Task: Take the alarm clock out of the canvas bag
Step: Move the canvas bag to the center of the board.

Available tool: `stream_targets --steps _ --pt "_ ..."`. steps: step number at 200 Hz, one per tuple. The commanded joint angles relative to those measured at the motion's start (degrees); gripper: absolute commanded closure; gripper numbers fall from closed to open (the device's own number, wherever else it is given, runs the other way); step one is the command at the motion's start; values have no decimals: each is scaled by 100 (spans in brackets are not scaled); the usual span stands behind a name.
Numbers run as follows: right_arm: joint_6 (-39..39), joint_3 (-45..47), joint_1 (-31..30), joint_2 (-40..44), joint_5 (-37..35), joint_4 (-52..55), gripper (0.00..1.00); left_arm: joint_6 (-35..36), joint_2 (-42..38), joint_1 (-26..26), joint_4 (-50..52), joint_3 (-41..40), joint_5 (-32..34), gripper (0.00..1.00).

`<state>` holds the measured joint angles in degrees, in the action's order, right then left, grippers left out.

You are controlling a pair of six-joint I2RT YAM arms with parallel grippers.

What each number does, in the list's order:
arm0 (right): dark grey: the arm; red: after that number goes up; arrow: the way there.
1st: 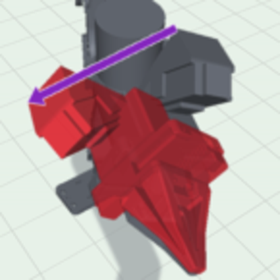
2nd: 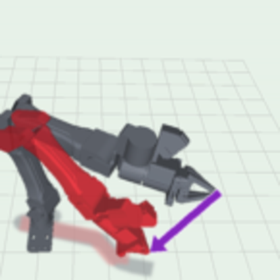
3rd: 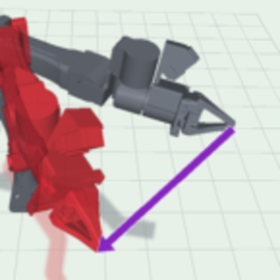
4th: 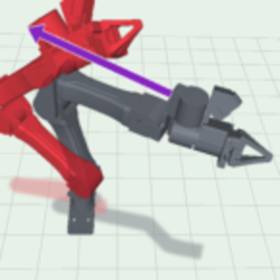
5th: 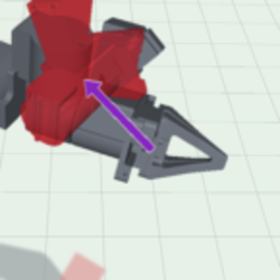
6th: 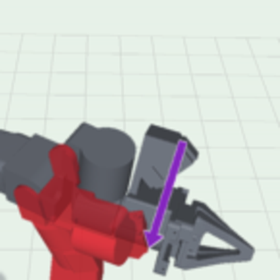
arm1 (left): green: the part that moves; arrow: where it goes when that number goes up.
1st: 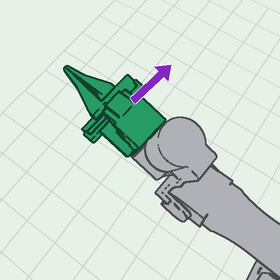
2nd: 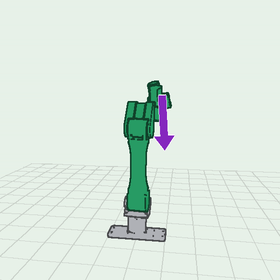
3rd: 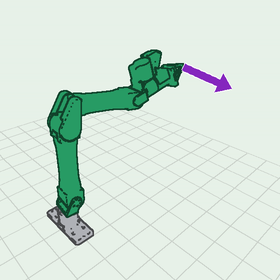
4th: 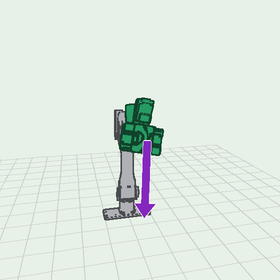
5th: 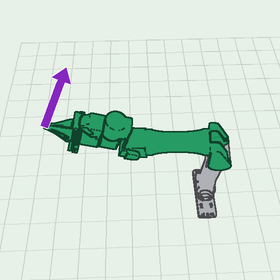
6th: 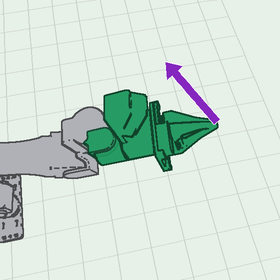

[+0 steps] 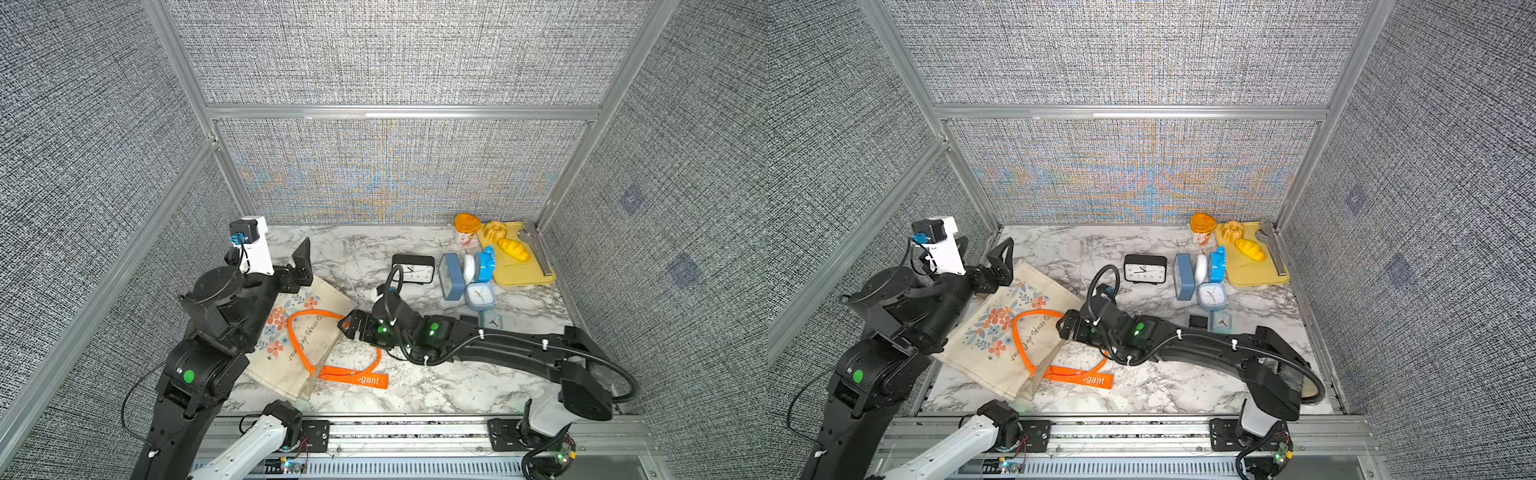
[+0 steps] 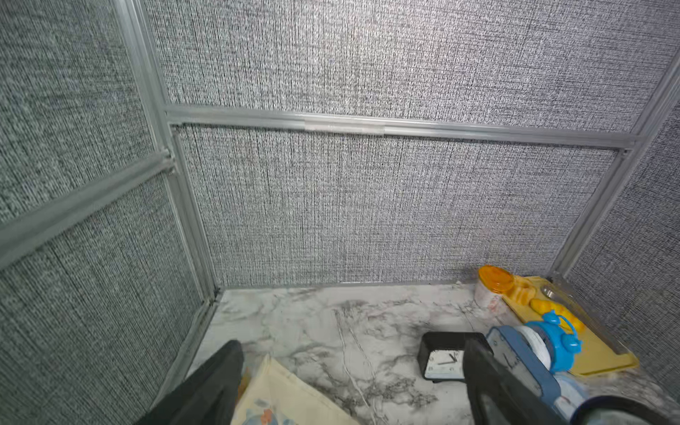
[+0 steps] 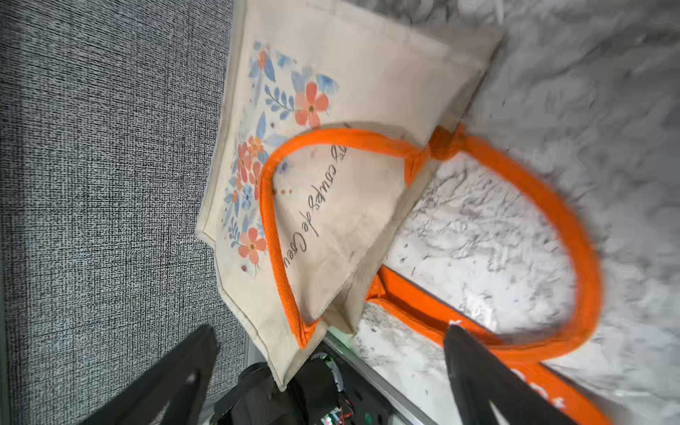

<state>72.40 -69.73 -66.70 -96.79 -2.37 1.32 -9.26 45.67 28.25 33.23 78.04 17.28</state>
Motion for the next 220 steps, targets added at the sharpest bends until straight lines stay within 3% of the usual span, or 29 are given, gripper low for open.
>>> stream_targets --steps 1,59,84,108,147,179,220 --pt "1148 1 -157 -390 -394 -914 1 -207 -6 -13 266 0 -218 6" --pt "2558 -69 -562 -1558 -309 -2036 1 -101 232 -10 230 216 -347 6" --pt "2431 -309 -574 -1919 -157 -2470 9 -117 206 -9 188 169 -370 6" --pt "2323 -279 -514 -2085 -142 -2907 25 -121 172 -10 209 117 -418 6" --pt "2286 -77 -396 -2119 -140 -3137 81 -109 120 -5 258 60 -397 7" --pt "2138 63 -362 -1929 -189 -3112 100 -92 112 -11 288 88 -341 7" --pt "923 32 -248 -856 -107 -2068 100 165 107 -2 290 97 -573 7"
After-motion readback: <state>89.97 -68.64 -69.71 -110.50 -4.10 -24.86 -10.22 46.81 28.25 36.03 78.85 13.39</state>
